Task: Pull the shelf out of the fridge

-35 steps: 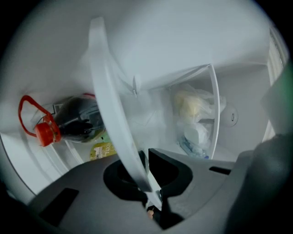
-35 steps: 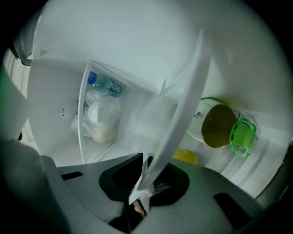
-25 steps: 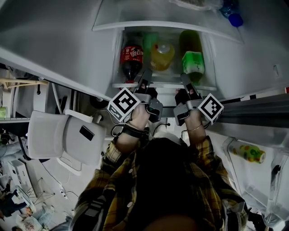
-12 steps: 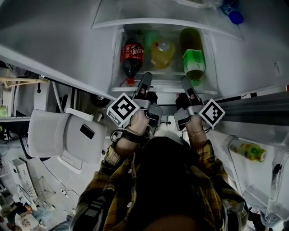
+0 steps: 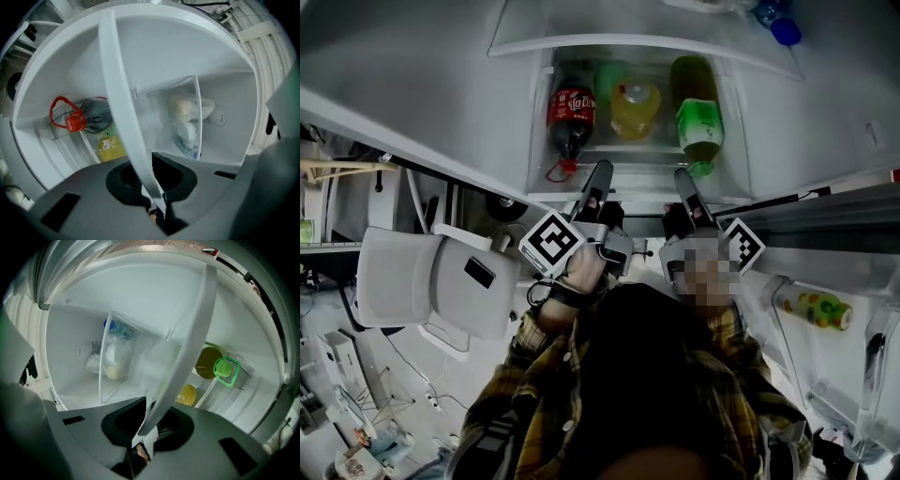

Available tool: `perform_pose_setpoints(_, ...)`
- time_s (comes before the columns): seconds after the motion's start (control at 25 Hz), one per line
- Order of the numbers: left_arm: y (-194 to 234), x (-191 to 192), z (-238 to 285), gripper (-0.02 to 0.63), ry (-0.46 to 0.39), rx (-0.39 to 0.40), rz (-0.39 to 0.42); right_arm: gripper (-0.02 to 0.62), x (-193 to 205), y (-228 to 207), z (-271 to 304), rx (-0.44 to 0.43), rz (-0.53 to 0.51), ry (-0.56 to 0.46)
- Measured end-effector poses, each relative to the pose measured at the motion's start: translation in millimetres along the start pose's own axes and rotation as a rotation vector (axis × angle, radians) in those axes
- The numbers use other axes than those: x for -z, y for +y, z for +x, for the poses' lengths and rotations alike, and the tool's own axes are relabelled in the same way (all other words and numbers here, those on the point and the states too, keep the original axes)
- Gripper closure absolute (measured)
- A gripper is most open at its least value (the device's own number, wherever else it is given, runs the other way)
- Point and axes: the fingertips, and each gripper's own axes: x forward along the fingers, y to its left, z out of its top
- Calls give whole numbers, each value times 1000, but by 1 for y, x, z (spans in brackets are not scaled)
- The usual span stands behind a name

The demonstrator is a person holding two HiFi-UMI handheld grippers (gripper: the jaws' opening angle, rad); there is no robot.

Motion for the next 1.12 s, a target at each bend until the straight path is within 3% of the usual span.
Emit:
perform_pose_setpoints(0.08,-5,3,-3,569,-10,27,-45,541,3,0,-4,3,-12,2)
perform_pose_setpoints(0.28,-5,8,-13,568,-1,29,-23,541,5,2,-14,-5,-6,-6)
perform_pose_setpoints(0.48,-6,16,-24,568,-4,27,-70,543,8,5,-25,-15,0,-23)
perform_pose_setpoints(1.12,-10,31,-54,567,14,36,-40,543,19,11,-55,-39,20,-26)
